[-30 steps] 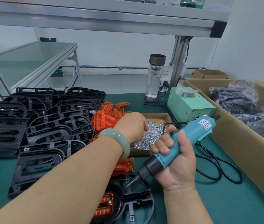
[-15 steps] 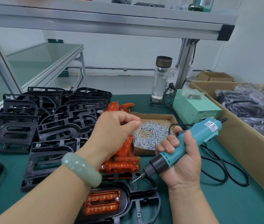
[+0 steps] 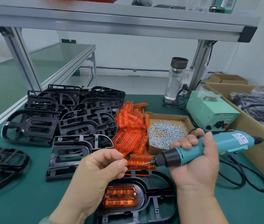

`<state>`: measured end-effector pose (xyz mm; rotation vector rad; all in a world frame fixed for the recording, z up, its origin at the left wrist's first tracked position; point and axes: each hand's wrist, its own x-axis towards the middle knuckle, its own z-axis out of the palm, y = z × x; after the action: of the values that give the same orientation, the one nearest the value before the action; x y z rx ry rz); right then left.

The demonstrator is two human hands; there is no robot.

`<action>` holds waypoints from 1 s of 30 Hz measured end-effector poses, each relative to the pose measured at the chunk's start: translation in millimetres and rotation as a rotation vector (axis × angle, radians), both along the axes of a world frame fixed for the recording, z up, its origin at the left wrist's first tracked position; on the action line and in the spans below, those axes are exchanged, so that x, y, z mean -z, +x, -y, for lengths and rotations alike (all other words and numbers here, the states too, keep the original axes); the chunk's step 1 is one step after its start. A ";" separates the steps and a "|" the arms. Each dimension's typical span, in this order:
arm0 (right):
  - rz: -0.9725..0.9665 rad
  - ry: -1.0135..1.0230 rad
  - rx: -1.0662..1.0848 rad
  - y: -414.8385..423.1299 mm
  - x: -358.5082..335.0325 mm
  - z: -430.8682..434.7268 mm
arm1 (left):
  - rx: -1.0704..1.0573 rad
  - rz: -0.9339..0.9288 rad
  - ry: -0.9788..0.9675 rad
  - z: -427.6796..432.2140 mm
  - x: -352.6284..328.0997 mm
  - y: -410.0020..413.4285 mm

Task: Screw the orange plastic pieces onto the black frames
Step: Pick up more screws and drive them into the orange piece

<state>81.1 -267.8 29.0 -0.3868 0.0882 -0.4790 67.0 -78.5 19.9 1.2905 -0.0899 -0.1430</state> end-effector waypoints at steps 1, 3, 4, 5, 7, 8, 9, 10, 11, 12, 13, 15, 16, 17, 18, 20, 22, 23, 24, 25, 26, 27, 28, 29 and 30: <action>-0.013 0.005 0.015 -0.6 -2.6 -3.4 | 0.013 -0.008 -0.032 1.9 0.3 0.0; -0.043 0.030 0.042 -2.1 -6.9 -11.8 | 0.035 -0.047 -0.098 4.3 1.3 0.3; -0.061 0.045 0.054 -3.1 -8.1 -15.4 | 0.044 -0.074 -0.126 4.4 1.6 0.2; -0.080 0.057 0.060 -4.2 -8.6 -17.7 | 0.054 -0.102 -0.146 4.2 2.0 0.1; -0.119 0.065 0.023 -6.6 -8.4 -19.6 | 0.077 -0.146 -0.169 3.2 2.7 0.2; -0.138 0.066 -0.013 -7.9 -8.0 -19.9 | 0.089 -0.161 -0.176 2.5 2.8 0.4; -0.155 0.064 -0.037 -9.5 -7.3 -20.0 | 0.099 -0.174 -0.182 2.2 2.4 0.7; -0.164 0.057 -0.047 -11.1 -6.9 -20.7 | 0.108 -0.182 -0.183 1.6 2.2 1.0; -0.165 0.051 -0.050 -12.7 -7.1 -21.3 | 0.117 -0.188 -0.184 1.3 1.6 1.4; -0.158 0.043 -0.057 -14.6 -8.5 -22.3 | 0.126 -0.190 -0.185 0.8 1.4 1.6; -0.146 0.033 -0.066 -15.6 -10.3 -23.5 | 0.135 -0.189 -0.184 0.2 1.3 1.7; -0.127 0.021 -0.082 -16.8 -11.0 -23.8 | 0.168 -0.177 -0.168 -1.3 1.6 1.2; -0.124 0.017 -0.086 -16.4 -10.3 -23.6 | 0.187 -0.169 -0.157 -2.1 2.1 1.0; -0.119 0.021 -0.082 -15.2 -9.2 -23.2 | 0.202 -0.165 -0.149 -2.7 3.0 1.1; -0.110 0.035 -0.059 -13.4 -8.4 -23.3 | 0.212 -0.166 -0.146 -3.4 4.0 1.3; -0.077 0.067 0.003 -9.6 -5.3 -23.7 | 0.225 -0.175 -0.144 -3.4 5.5 1.5; -0.054 0.079 0.018 -6.5 -2.8 -23.9 | 0.234 -0.190 -0.158 -2.4 5.8 1.4; -0.042 0.079 0.015 -5.3 -1.3 -23.6 | 0.239 -0.203 -0.173 -1.6 5.5 1.3; -0.033 0.078 0.012 -4.8 0.3 -22.9 | 0.242 -0.224 -0.190 -1.0 5.2 1.1; -0.026 0.076 0.008 -4.1 1.3 -22.9 | 0.241 -0.249 -0.204 -0.5 4.8 1.0; -0.022 0.072 0.007 -4.3 2.2 -22.5 | 0.237 -0.272 -0.210 -0.2 4.6 1.1; -0.021 0.071 0.007 -4.3 2.5 -22.8 | 0.233 -0.288 -0.211 0.0 4.4 1.3; -0.023 0.068 0.008 -4.4 2.2 -23.4 | 0.233 -0.298 -0.214 0.1 4.3 1.5; -0.028 0.067 0.009 -4.7 0.9 -24.3 | 0.237 -0.303 -0.219 0.3 4.0 1.7; -0.035 0.063 0.012 -5.2 -0.8 -25.3 | 0.247 -0.304 -0.225 0.2 3.8 1.6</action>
<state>75.9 -242.5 29.8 -0.3333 0.1395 -0.4799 68.6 -78.7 16.1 1.0180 -0.0035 -0.5243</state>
